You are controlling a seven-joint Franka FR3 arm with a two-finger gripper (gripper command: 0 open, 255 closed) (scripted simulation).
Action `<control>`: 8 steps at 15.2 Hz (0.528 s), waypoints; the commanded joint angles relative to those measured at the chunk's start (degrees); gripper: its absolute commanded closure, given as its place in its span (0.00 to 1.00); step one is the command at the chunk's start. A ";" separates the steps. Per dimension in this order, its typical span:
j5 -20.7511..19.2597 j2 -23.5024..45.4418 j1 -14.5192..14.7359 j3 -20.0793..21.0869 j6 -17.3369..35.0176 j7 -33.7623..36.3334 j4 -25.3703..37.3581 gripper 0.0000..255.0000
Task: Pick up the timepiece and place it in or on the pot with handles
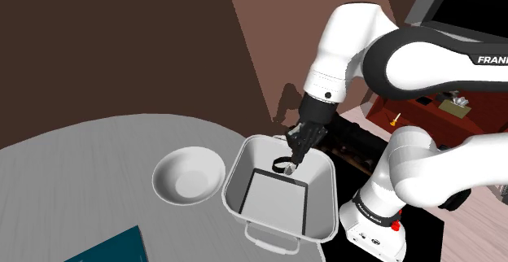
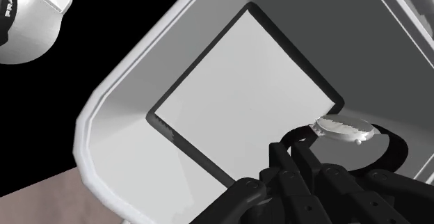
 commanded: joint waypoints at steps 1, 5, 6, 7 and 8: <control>0.48 0.17 0.14 0.38 1.62 -0.46 -1.50 1.00; 0.75 0.25 0.23 0.60 2.44 -0.67 -2.25 1.00; 0.75 0.26 0.23 0.60 2.44 -0.67 -2.25 1.00; 0.75 0.26 0.23 0.60 2.44 -0.67 -2.25 1.00; 0.75 0.26 0.23 0.60 2.44 -0.67 -2.25 1.00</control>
